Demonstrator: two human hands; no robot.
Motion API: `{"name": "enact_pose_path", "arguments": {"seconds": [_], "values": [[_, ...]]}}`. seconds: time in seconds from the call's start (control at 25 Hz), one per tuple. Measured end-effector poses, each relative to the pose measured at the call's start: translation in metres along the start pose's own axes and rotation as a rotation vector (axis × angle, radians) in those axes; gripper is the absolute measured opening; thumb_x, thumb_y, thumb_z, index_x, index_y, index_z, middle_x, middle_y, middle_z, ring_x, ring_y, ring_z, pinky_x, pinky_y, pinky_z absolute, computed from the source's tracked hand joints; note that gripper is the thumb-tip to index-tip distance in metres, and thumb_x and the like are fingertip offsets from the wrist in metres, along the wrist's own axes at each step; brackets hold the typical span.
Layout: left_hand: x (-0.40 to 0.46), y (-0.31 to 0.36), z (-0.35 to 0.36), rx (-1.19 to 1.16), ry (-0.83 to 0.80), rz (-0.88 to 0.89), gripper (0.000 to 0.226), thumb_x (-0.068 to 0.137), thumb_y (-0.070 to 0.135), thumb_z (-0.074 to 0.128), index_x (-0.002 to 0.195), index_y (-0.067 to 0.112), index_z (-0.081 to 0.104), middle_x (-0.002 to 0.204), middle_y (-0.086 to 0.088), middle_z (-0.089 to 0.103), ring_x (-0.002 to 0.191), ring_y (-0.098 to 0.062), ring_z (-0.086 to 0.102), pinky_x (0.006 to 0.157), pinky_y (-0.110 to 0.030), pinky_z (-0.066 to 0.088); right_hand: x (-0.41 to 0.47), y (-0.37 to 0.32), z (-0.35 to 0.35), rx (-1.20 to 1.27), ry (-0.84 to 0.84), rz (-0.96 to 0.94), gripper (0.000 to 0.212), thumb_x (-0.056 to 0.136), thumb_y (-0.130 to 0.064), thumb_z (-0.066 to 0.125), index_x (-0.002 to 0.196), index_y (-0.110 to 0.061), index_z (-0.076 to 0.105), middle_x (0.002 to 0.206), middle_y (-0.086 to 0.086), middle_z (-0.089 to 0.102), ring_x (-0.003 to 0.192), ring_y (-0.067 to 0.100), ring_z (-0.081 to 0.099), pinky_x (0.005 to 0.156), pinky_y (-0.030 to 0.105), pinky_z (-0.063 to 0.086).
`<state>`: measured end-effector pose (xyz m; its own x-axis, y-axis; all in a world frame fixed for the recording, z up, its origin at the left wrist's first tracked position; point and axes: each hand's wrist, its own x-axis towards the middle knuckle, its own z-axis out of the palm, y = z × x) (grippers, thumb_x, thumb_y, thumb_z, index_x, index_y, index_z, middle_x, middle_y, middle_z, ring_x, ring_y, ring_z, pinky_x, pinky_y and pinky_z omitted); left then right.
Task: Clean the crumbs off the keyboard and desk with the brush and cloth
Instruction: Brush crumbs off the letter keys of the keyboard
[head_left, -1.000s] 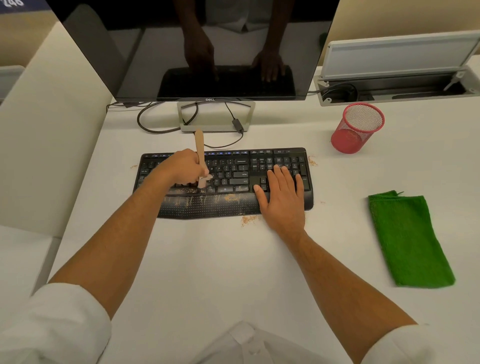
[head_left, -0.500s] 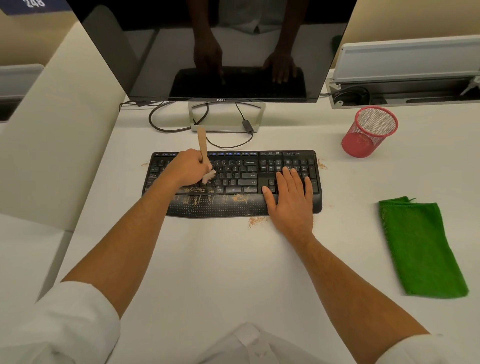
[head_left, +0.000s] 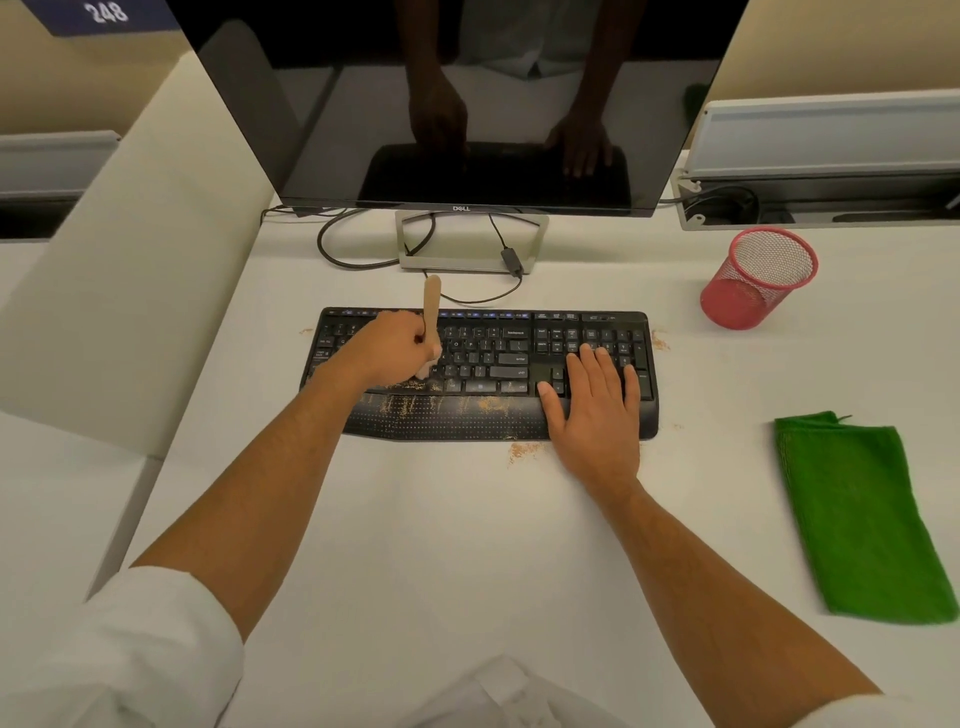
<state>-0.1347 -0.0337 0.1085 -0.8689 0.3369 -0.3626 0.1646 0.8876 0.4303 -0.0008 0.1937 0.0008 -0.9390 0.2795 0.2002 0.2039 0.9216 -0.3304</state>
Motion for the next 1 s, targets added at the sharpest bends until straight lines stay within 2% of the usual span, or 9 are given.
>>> {"name": "enact_pose_path", "arguments": {"seconds": [0.08, 0.16, 0.24, 0.4, 0.56, 0.72, 0.84, 0.92, 1.0], "values": [[0.001, 0.001, -0.008, 0.109, -0.030, 0.037, 0.023, 0.099, 0.028, 0.054, 0.096, 0.009, 0.067, 0.091, -0.006, 0.067, 0.076, -0.016, 0.060, 0.069, -0.034, 0.048, 0.000, 0.000, 0.001, 0.004, -0.004, -0.001, 0.062, 0.103, -0.054, 0.033, 0.145, -0.012, 0.048, 0.154, 0.007, 0.044, 0.148, 0.024, 0.030, 0.125, 0.047, 0.008], [0.002, 0.002, -0.010, 0.093, 0.045, 0.103, 0.022, 0.099, 0.028, 0.054, 0.096, 0.011, 0.067, 0.088, -0.001, 0.065, 0.075, -0.012, 0.059, 0.069, -0.033, 0.047, 0.000, 0.000, 0.001, 0.004, -0.006, 0.000, 0.061, 0.103, -0.054, 0.034, 0.146, -0.012, 0.048, 0.155, 0.007, 0.043, 0.148, 0.024, 0.029, 0.125, 0.047, 0.008], [0.005, 0.002, -0.007, 0.054, 0.081, 0.164, 0.023, 0.099, 0.027, 0.054, 0.097, 0.010, 0.069, 0.095, 0.000, 0.066, 0.083, -0.015, 0.062, 0.079, -0.038, 0.051, 0.000, 0.000, 0.000, 0.005, -0.007, 0.001, 0.062, 0.103, -0.054, 0.033, 0.146, -0.012, 0.047, 0.155, 0.007, 0.043, 0.149, 0.024, 0.029, 0.125, 0.047, 0.008], [0.010, -0.009, -0.007, 0.168, -0.058, 0.148, 0.023, 0.098, 0.027, 0.057, 0.105, 0.008, 0.068, 0.111, -0.005, 0.065, 0.097, -0.023, 0.061, 0.092, -0.047, 0.049, 0.000, 0.000, 0.000, 0.012, -0.012, 0.002, 0.062, 0.103, -0.054, 0.033, 0.146, -0.012, 0.047, 0.155, 0.007, 0.043, 0.149, 0.024, 0.029, 0.125, 0.047, 0.007], [0.010, -0.021, -0.022, 0.252, -0.112, 0.081, 0.012, 0.097, 0.030, 0.060, 0.095, 0.019, 0.063, 0.101, -0.003, 0.065, 0.087, -0.020, 0.060, 0.079, -0.038, 0.047, 0.000, 0.000, 0.000, 0.003, -0.018, 0.001, 0.062, 0.103, -0.055, 0.031, 0.147, -0.012, 0.046, 0.156, 0.007, 0.042, 0.149, 0.024, 0.028, 0.125, 0.047, 0.006], [0.005, -0.024, -0.029, 0.471, -0.027, 0.002, 0.014, 0.097, 0.033, 0.059, 0.095, 0.020, 0.062, 0.093, -0.002, 0.062, 0.081, -0.021, 0.059, 0.072, -0.036, 0.043, 0.000, 0.000, 0.000, 0.008, -0.010, 0.002, 0.062, 0.103, -0.054, 0.033, 0.146, -0.012, 0.046, 0.155, 0.007, 0.043, 0.149, 0.024, 0.029, 0.125, 0.047, 0.007], [0.002, -0.020, -0.025, 0.309, 0.179, 0.074, 0.018, 0.099, 0.030, 0.053, 0.091, 0.017, 0.063, 0.094, -0.002, 0.064, 0.079, -0.021, 0.059, 0.072, -0.038, 0.047, 0.000, 0.000, 0.001, 0.011, -0.001, -0.001, 0.063, 0.103, -0.055, 0.031, 0.146, -0.011, 0.047, 0.155, 0.008, 0.044, 0.148, 0.024, 0.030, 0.125, 0.048, 0.009], [0.000, -0.015, -0.020, 0.120, 0.290, 0.086, 0.022, 0.100, 0.032, 0.052, 0.099, 0.014, 0.066, 0.096, 0.000, 0.064, 0.082, -0.020, 0.059, 0.073, -0.037, 0.049, 0.000, 0.000, 0.000, 0.008, 0.006, 0.000, 0.063, 0.103, -0.054, 0.032, 0.145, -0.010, 0.048, 0.154, 0.008, 0.045, 0.148, 0.024, 0.031, 0.125, 0.048, 0.010], [-0.002, -0.012, -0.012, 0.012, 0.348, 0.036, 0.027, 0.100, 0.032, 0.051, 0.104, 0.010, 0.066, 0.089, -0.001, 0.064, 0.073, -0.015, 0.058, 0.065, -0.032, 0.045, 0.000, 0.000, 0.001, 0.008, 0.001, 0.001, 0.063, 0.103, -0.055, 0.032, 0.145, -0.011, 0.048, 0.154, 0.008, 0.045, 0.148, 0.024, 0.031, 0.125, 0.048, 0.009]]}}
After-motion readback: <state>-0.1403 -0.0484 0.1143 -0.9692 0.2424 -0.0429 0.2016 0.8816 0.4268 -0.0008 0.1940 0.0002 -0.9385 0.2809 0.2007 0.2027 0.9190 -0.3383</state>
